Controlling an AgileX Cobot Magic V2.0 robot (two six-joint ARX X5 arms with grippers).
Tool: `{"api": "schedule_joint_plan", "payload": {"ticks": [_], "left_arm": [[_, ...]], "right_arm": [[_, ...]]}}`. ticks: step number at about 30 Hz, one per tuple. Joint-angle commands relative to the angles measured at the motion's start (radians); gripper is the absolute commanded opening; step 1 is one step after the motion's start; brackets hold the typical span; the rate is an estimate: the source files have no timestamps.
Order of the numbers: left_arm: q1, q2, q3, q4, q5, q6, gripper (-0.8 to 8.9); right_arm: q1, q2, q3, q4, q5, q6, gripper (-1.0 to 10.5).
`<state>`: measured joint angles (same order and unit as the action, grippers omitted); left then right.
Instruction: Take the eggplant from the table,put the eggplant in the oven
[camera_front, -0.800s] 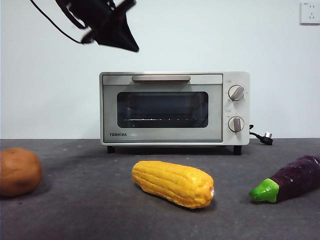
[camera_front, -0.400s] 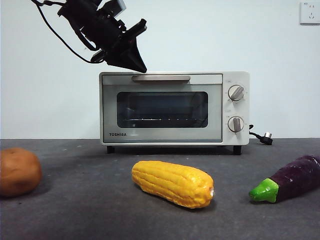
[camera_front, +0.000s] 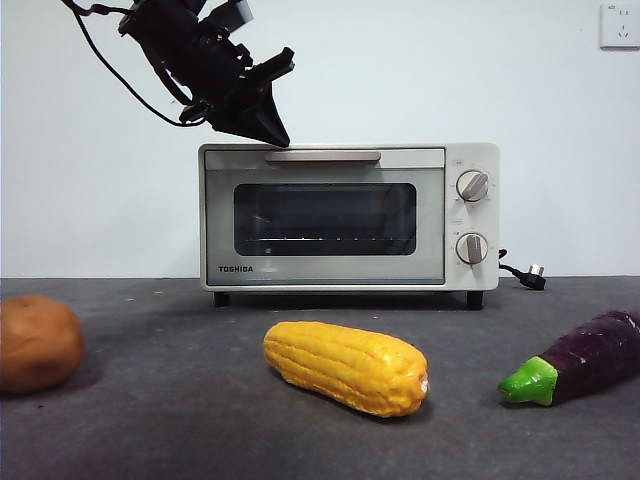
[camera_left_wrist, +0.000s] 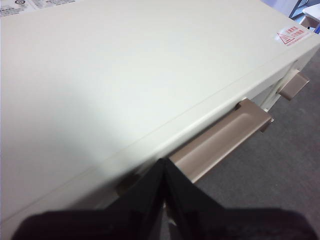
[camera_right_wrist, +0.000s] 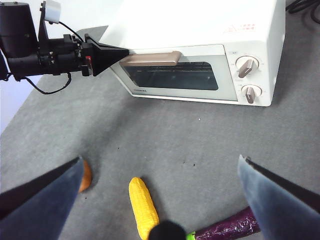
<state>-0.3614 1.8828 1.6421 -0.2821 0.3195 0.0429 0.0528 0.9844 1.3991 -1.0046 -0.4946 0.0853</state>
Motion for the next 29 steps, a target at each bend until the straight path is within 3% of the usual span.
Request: {"api": "schedule_joint_plan", "payload": {"ticks": [1, 29], "left_arm": [[-0.009, 0.018, 0.003, 0.005, -0.003, 0.029, -0.06], [-0.059, 0.098, 0.003, -0.093, -0.054, 0.066, -0.06]], "right_arm": [[0.002, 0.002, 0.006, 0.002, 0.001, -0.011, 6.0], [0.014, 0.002, 0.006, -0.012, -0.003, -0.013, 6.0]]}}
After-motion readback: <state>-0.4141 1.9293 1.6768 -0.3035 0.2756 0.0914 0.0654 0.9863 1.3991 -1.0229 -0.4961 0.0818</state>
